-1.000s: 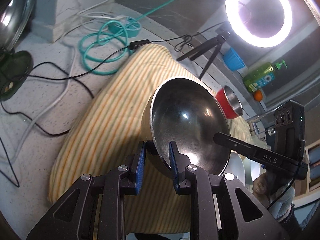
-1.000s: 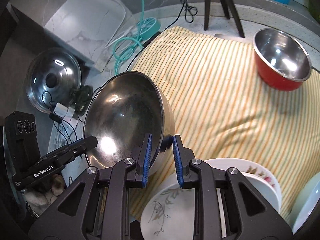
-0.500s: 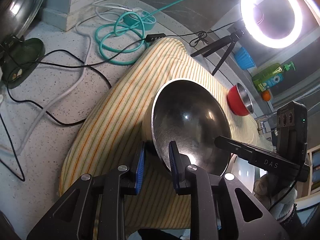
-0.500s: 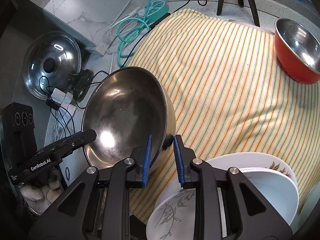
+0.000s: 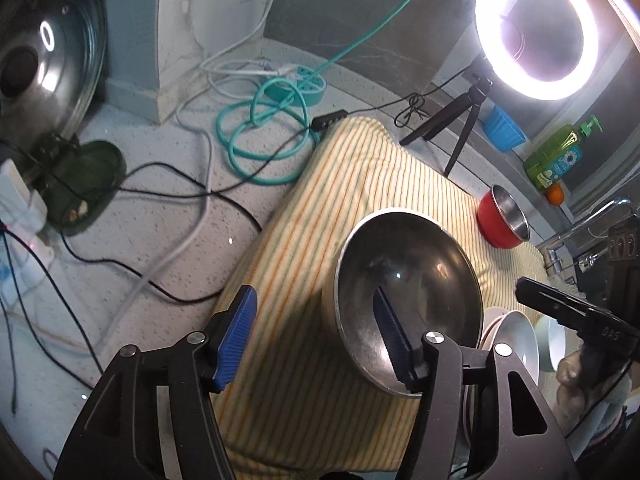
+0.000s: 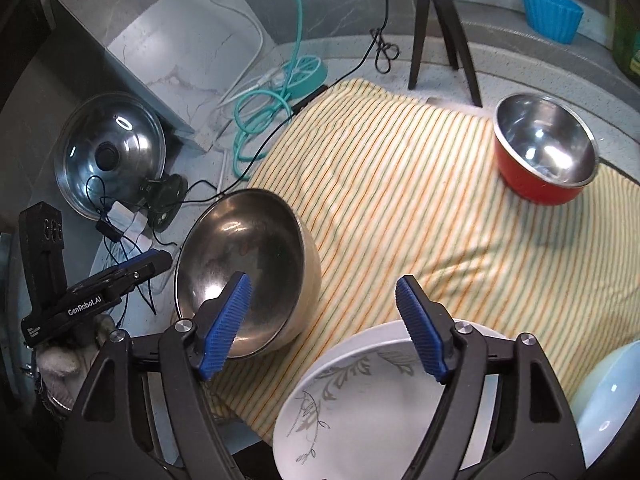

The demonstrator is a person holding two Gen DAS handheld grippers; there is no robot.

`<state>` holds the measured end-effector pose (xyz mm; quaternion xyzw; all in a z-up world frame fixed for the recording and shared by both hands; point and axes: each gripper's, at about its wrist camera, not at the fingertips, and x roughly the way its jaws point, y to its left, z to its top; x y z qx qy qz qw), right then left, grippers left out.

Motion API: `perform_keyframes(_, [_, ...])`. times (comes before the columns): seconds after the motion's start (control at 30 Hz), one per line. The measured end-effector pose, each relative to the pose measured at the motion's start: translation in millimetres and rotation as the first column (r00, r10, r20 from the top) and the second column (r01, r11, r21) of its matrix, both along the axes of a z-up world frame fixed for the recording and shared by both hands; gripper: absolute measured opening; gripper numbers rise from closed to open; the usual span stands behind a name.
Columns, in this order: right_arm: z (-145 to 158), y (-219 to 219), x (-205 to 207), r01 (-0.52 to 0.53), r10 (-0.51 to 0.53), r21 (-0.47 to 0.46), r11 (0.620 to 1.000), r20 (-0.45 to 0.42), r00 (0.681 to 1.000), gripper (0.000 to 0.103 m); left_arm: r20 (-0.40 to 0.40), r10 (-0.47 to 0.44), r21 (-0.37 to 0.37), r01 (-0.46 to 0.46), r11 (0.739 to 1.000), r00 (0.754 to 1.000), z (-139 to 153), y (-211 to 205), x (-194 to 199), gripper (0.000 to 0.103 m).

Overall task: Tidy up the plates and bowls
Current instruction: 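Lower the steel bowl onto the cloth and open the right gripper, then reach the right gripper to the red steel bowl rim and close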

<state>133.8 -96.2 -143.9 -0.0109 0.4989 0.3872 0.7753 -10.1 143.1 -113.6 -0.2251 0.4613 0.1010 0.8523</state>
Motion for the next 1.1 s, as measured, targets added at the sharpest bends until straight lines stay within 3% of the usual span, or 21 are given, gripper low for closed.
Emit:
perform_keyframes(0.2, [20.8, -42.0, 9.3, 0.09, -0.091, 0.038, 0.995, 0.036, 0.995, 0.083, 0.044, -0.035, 0.074, 0.031, 0.997, 0.998, 21.6, -7.9, 13.3, 0.062])
perform_keyframes(0.47, [40.0, -98.3, 35.6, 0.254, -0.259, 0.075, 0.964, 0.059, 0.964, 0.083, 0.109, -0.128, 0.068, 0.121, 0.99, 0.986, 42.9, -34.9, 55.2, 0.062])
perform_keyframes(0.8, [21.2, -151.4, 89.7, 0.425, -0.416, 0.13, 0.896, -0.088, 0.905, 0.083, 0.102, -0.287, 0.01, 0.287, 0.958, 0.953, 34.9, -94.9, 128.0, 0.062])
perform_keyframes(1.1, [4.3, -154.4, 126.6, 0.439, -0.426, 0.117, 0.891, -0.122, 0.897, 0.083, 0.071, -0.375, -0.027, 0.377, 0.926, 0.924, 22.5, -135.3, 183.7, 0.062])
